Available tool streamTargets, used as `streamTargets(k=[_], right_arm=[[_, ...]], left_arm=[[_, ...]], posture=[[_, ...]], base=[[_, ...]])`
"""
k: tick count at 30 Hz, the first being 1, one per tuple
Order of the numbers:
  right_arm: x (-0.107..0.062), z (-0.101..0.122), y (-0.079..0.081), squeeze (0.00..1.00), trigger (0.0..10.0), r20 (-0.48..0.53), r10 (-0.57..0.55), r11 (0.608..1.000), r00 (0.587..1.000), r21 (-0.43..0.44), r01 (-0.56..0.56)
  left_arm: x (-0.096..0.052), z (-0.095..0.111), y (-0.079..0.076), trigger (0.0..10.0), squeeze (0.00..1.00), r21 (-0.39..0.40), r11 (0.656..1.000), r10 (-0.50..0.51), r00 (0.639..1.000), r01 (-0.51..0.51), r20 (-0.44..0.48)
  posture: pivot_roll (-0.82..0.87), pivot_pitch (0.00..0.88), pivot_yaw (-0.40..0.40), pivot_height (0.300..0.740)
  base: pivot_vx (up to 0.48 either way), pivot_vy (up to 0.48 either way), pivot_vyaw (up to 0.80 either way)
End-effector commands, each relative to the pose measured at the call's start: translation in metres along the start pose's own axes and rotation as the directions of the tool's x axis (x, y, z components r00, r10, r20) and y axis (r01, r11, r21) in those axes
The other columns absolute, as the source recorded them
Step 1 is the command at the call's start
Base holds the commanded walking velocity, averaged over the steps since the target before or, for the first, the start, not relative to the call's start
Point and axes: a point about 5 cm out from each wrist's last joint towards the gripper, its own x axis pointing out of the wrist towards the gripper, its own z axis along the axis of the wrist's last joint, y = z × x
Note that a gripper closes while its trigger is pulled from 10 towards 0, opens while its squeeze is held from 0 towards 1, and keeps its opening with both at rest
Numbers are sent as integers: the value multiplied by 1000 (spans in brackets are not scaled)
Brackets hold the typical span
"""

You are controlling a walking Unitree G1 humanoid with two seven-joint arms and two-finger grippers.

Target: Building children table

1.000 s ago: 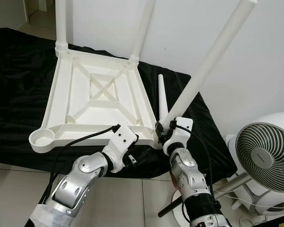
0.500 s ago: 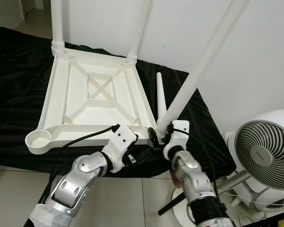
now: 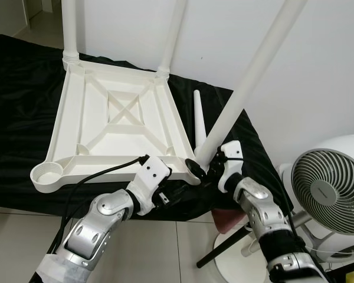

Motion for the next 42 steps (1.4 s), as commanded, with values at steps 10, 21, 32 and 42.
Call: streamTargets(k=[10, 21, 32, 42], right_arm=[[4, -12, -4, 0, 4235, -45, 101, 995, 994, -6, -102], [0, -24, -11, 0, 0, -67, 88, 996, 994, 2, -88], [1, -29, -8, 0, 10000, -61, -34, 995, 998, 88, 40], [4, -41, 9, 0, 10000, -138, -378, 902, 916, 171, 398]], left_arm=[[5, 5, -2, 10000, 0, 9, 999, -46, 999, 46, 20], [5, 5, -3, 10000, 0, 5, 999, -45, 999, 44, 23], [5, 4, -4, 10000, 0, 5, 999, -50, 999, 50, 21], [6, 3, -8, 10000, 0, -1, 999, -53, 998, 53, 19]], posture=[[164, 11, -222, 740], [158, 13, -220, 740], [151, 19, -221, 740], [154, 19, -233, 740]], base=[[0, 0, 0], [0, 0, 0], [0, 0, 0], [0, 0, 0]])
